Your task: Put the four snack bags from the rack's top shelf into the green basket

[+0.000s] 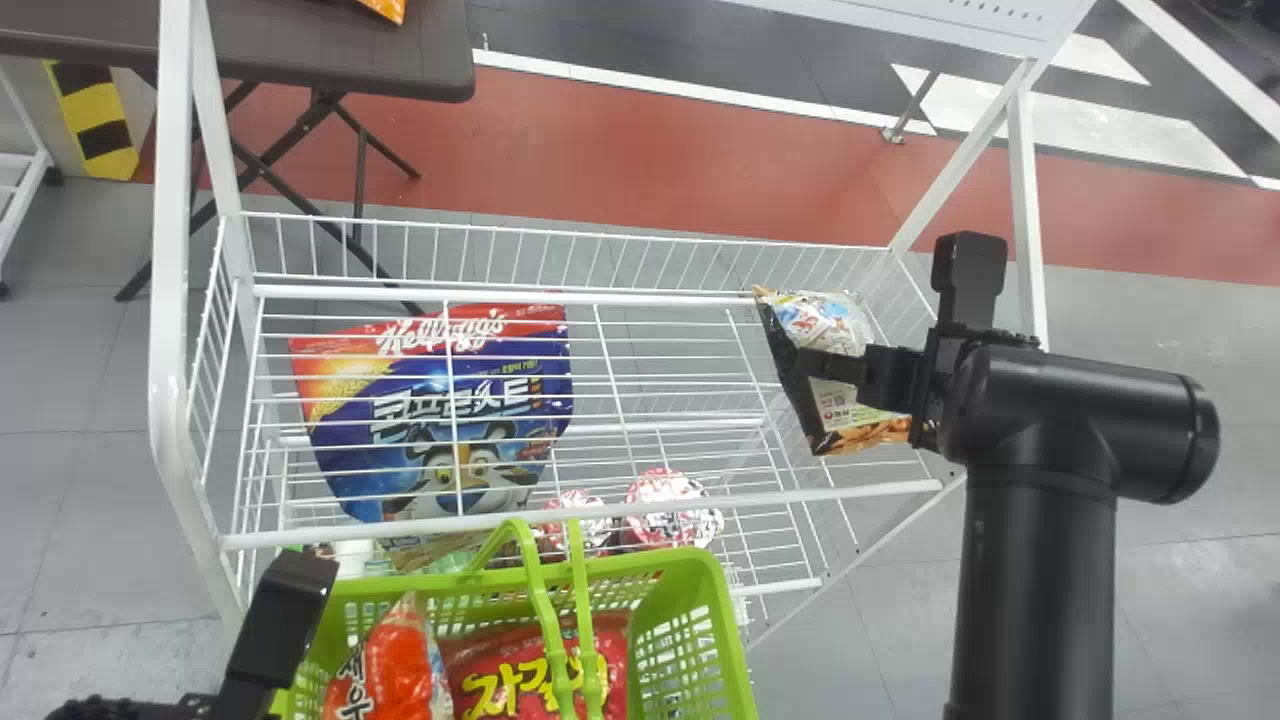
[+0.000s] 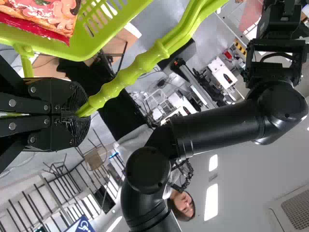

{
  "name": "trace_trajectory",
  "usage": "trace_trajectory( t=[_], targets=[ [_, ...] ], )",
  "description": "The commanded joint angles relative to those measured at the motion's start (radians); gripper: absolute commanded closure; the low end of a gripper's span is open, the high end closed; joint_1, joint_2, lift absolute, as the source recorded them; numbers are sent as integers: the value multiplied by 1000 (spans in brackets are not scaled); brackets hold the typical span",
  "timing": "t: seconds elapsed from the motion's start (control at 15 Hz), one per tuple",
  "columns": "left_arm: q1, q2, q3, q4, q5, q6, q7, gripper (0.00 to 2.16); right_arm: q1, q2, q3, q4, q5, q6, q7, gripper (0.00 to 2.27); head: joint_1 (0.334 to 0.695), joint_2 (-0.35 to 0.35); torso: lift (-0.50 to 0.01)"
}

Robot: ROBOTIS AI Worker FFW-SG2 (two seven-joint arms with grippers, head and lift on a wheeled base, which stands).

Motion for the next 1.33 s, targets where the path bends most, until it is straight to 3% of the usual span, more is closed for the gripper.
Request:
trace_trajectory(
  t=[0.0,0.27,0.53,0.73,0.93,1.07,1.27],
  targets=[
    [0,0,-1,-3,0,1,1,1666,28,1,-2,-7,-14,-2,6,2240,695,-350,0],
    [9,4,1,-9,0,1,5,1666,89,30,-31,-115,-87,-57,3,2240,695,-350,0],
    [9,3,-1,-10,0,1,8,1666,194,65,-45,-357,-179,-42,3,2240,695,-350,0],
    [11,4,1,-12,0,1,8,1666,287,69,-65,-573,-287,167,6,2240,695,-350,0],
    [18,4,10,-18,1,-5,9,1666,431,87,-83,-800,-410,387,22,2240,695,-350,0],
    [18,1,12,-15,1,-8,11,1666,565,119,-115,-924,-511,387,32,2240,695,-350,0],
    [21,-2,7,-17,1,-8,20,1666,715,122,-117,-1020,-592,387,64,2240,695,-350,0]
  ],
)
